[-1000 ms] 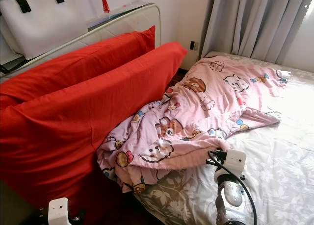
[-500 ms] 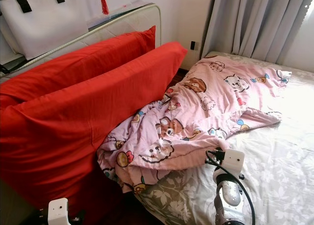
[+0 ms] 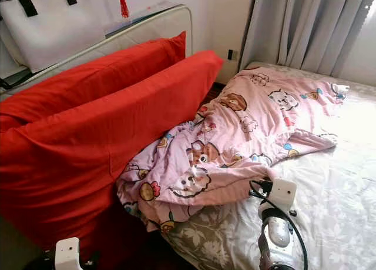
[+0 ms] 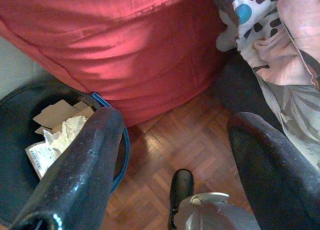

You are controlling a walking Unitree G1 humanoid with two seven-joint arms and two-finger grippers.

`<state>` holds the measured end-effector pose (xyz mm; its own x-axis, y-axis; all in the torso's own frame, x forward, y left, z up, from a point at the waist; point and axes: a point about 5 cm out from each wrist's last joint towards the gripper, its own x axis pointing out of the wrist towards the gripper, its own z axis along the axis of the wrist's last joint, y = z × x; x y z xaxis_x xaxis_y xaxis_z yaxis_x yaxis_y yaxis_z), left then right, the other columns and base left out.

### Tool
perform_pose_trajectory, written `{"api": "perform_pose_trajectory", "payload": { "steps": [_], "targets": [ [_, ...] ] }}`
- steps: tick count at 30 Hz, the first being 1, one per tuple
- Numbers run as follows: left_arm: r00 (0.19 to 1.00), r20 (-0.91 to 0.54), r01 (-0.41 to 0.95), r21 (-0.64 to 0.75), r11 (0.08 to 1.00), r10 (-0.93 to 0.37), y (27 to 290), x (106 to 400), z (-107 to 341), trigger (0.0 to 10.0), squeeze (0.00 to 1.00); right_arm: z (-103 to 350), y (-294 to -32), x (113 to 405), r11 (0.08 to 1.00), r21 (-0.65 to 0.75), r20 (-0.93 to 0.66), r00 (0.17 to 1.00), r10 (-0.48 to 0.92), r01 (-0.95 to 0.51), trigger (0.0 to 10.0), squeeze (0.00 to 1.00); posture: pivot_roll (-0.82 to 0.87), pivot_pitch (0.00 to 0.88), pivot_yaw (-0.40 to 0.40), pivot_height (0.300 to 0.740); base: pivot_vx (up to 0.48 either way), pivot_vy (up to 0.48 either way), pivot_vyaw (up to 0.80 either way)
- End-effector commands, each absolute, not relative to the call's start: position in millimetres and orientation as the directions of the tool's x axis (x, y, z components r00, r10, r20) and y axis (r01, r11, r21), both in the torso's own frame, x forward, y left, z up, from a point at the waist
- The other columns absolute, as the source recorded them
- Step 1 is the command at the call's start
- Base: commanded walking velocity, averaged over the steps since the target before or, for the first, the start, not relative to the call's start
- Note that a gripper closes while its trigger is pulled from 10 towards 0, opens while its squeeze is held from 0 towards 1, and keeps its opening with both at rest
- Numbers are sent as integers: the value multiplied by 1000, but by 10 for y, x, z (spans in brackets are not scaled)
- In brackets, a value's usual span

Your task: Clean up the room

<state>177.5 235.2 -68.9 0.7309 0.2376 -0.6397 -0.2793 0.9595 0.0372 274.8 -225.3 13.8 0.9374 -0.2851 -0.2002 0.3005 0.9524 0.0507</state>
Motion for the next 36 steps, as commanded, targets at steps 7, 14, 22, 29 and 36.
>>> {"api": "perform_pose_trajectory", "payload": {
  "steps": [7,14,22,29,36],
  "targets": [
    [718,-646,-302,47,952,259,2423,1720,-697,10000,0,152,-2275,2747,948,46,-189,934,-302,316,10000,0,-56,0,41,740,0,0,0],
    [720,-644,-294,53,954,258,2439,1722,-691,10000,0,150,-2264,2746,946,49,-188,933,-307,321,10000,0,-53,0,45,740,-207,0,0],
    [720,-645,-294,49,954,255,2429,1721,-694,10000,0,145,-2291,2732,941,46,-190,928,-321,335,10000,0,-56,0,47,740,-262,0,0],
    [721,-647,-289,46,956,249,2412,1719,-700,10000,0,129,-2270,2719,942,48,-194,928,-319,333,10000,0,-54,0,47,740,-327,0,0],
    [720,-648,-286,48,957,248,2413,1710,-703,10000,0,129,-2302,2707,935,45,-194,921,-337,352,10000,0,-56,0,47,740,-322,0,0]
  ]
}}
